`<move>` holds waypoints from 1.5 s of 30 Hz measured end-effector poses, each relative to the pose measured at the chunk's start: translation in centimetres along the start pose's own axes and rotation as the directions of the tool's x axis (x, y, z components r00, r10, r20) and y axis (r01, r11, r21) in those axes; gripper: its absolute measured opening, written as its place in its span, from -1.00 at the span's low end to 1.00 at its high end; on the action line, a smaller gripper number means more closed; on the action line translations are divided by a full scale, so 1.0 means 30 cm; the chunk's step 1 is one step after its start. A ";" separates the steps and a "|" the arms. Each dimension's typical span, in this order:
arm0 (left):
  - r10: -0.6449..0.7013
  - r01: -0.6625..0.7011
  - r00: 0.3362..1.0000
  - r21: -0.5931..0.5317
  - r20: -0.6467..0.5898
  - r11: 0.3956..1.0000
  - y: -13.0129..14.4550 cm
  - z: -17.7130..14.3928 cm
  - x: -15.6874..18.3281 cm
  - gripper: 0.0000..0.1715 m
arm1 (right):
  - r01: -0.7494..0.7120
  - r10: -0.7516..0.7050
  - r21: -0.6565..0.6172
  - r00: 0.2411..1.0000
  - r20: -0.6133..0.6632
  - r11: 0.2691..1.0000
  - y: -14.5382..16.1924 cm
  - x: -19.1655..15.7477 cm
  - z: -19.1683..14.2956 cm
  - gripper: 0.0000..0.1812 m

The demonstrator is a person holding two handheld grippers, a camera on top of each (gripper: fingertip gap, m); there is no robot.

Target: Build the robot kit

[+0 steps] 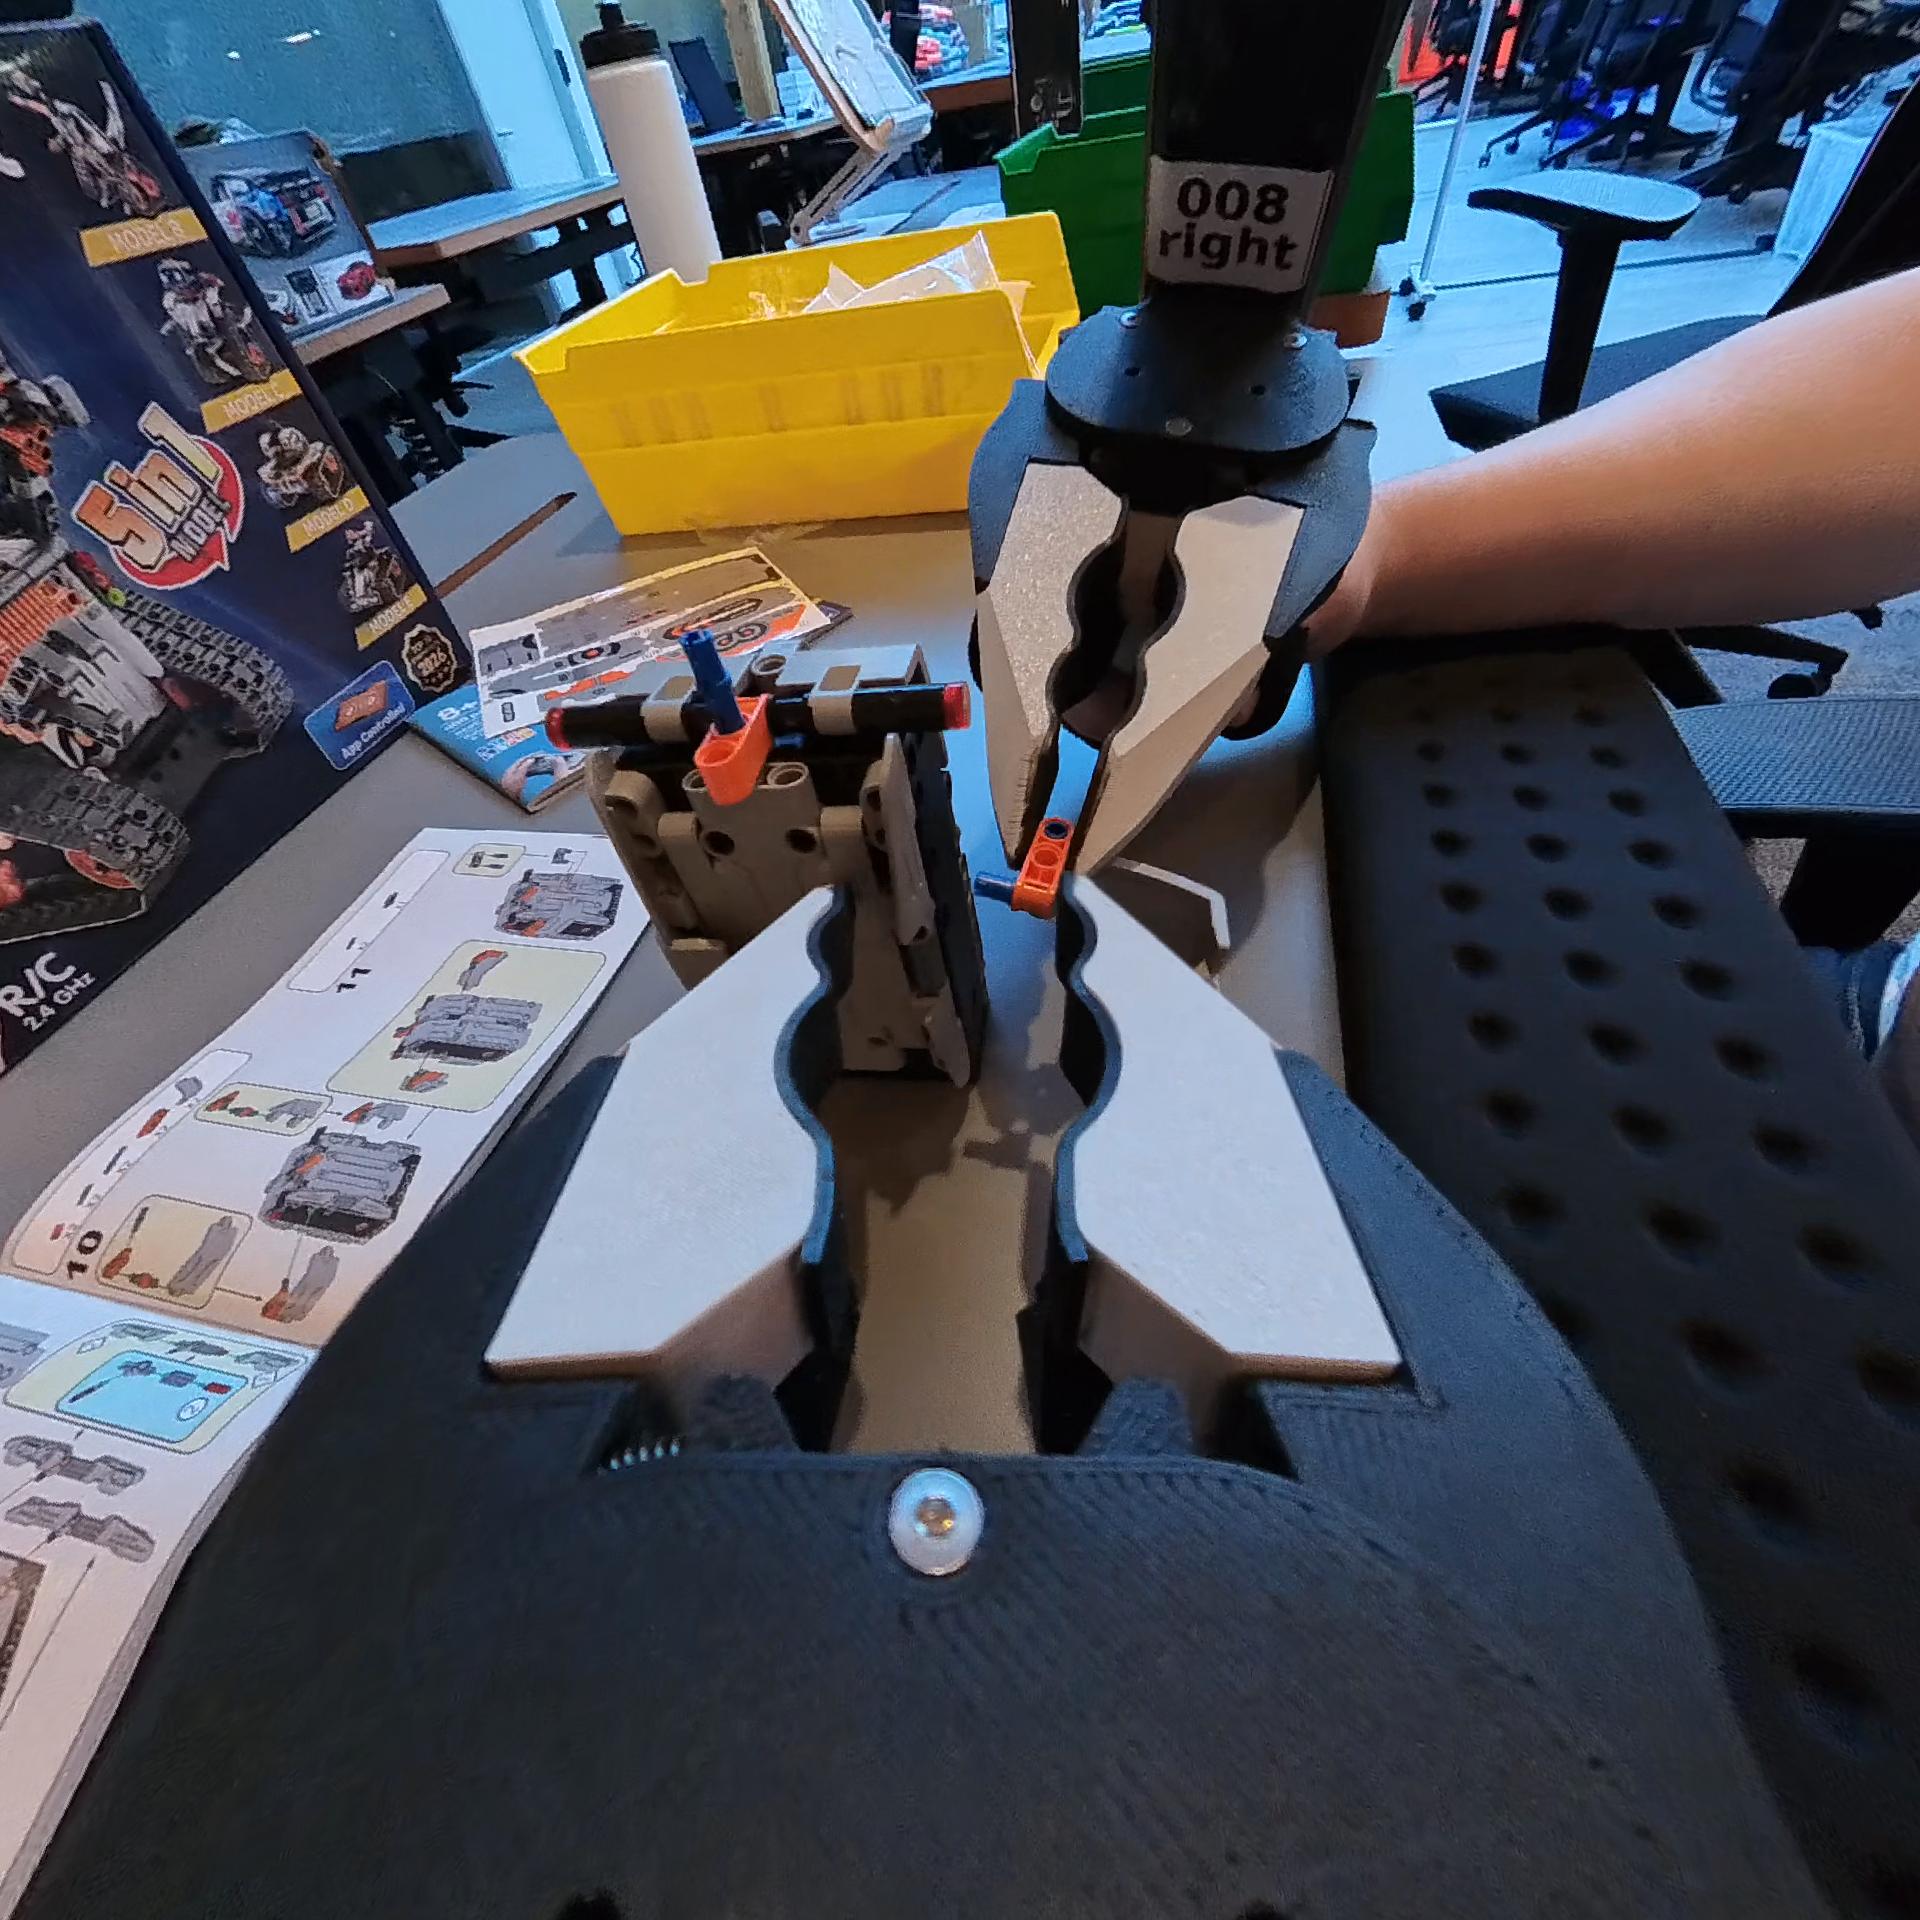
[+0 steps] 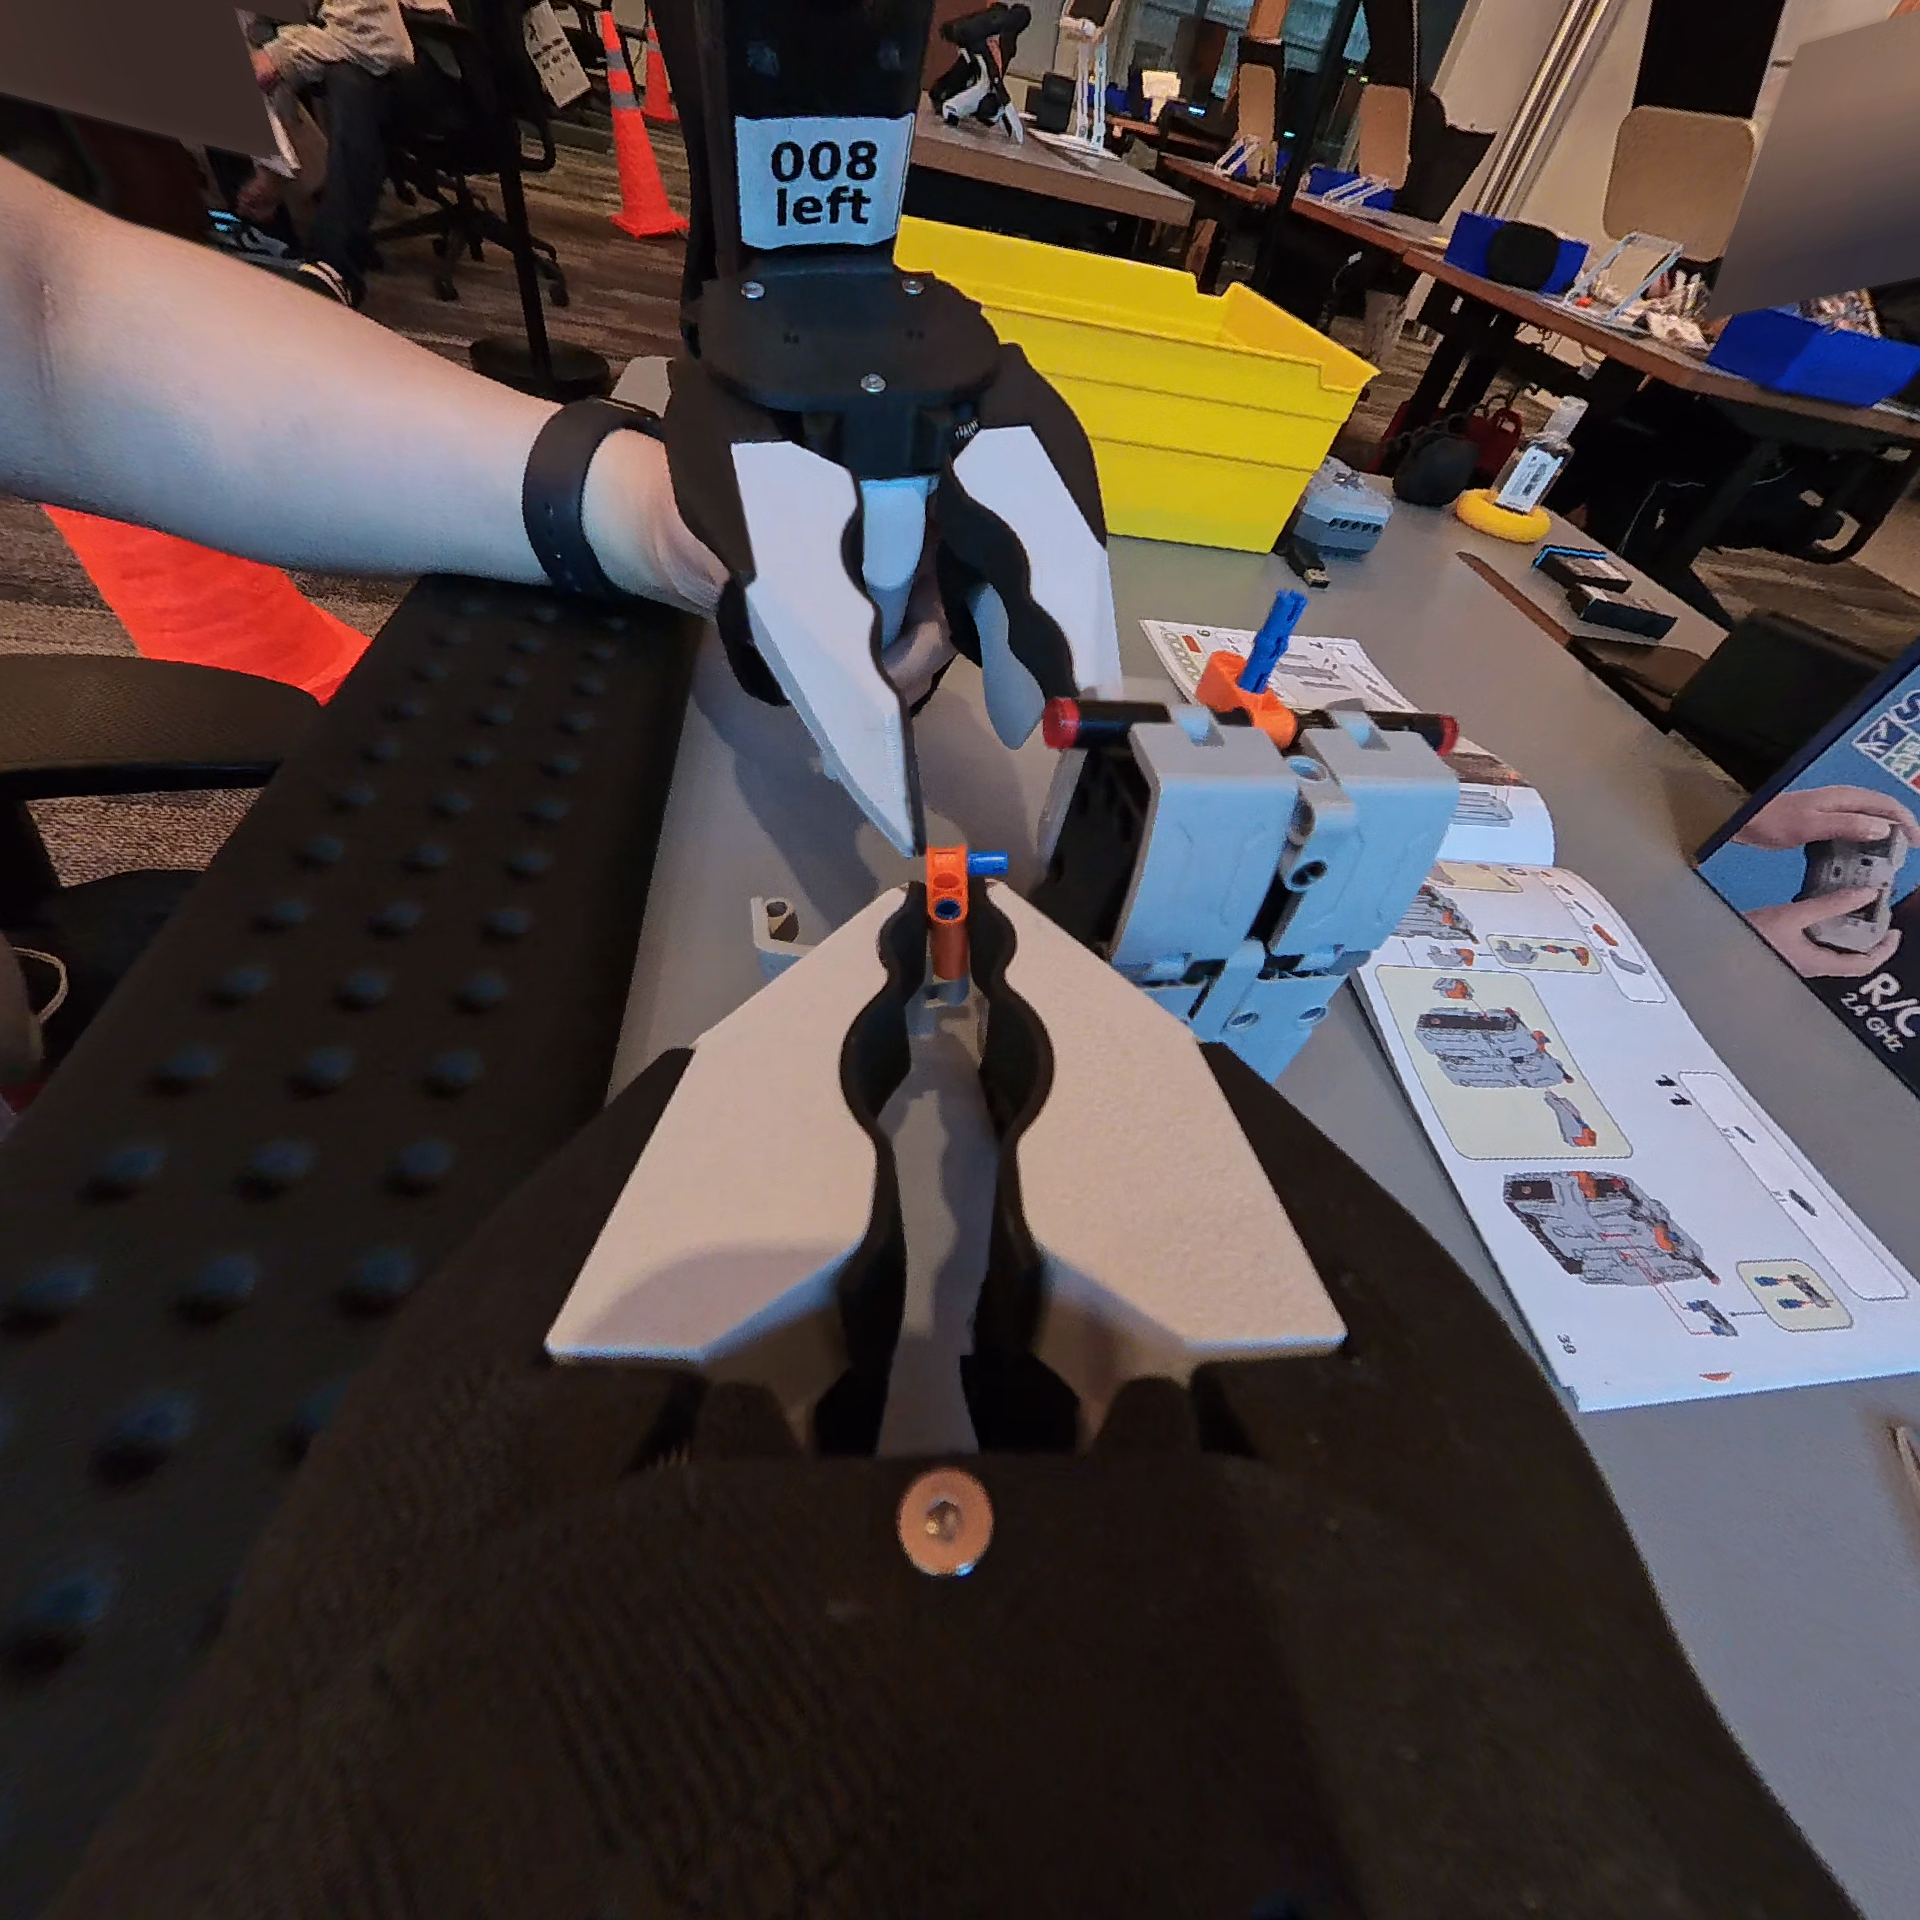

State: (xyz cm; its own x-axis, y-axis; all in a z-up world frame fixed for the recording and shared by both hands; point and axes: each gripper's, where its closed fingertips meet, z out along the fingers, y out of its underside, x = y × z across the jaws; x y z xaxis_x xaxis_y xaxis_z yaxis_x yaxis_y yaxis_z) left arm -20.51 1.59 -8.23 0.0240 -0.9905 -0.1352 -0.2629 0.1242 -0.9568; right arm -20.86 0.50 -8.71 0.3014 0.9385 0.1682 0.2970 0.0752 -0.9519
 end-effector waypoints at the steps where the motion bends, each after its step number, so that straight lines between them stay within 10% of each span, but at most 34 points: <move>1: 0.003 -0.003 1.000 -0.001 0.002 1.000 0.000 0.003 -0.002 -0.58 | -0.001 0.001 -0.003 1.000 -0.002 1.000 0.002 0.004 0.000 -0.92; 9: 0.060 -0.072 0.988 0.082 0.140 0.994 -0.063 -0.048 -0.047 -0.48 | 0.020 -0.020 0.008 1.000 0.002 1.000 -0.006 0.010 -0.013 -0.93; 14: -0.024 0.001 0.980 0.115 0.197 0.993 -0.049 -0.011 -0.144 0.46 | 0.015 -0.015 0.009 1.000 0.008 1.000 -0.002 0.019 -0.018 -0.93; 33: -0.106 0.115 0.983 0.046 -0.153 0.992 0.007 0.074 -0.083 -0.01 | -0.026 0.026 -0.004 0.998 0.055 1.000 0.011 0.025 -0.011 -0.93; 45: -0.086 0.093 0.984 0.040 -0.155 0.995 0.011 0.076 -0.089 -0.02 | -0.075 0.074 0.018 0.996 0.055 0.997 0.002 0.038 -0.017 -0.93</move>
State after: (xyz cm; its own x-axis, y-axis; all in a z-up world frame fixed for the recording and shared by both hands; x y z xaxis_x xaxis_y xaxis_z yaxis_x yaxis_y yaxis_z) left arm -18.45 4.41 -8.78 -0.1029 -0.9946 -0.0112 -0.2209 0.0338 -0.9747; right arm -20.03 1.40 -8.45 0.2721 0.9587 0.0826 0.2574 0.0102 -0.9663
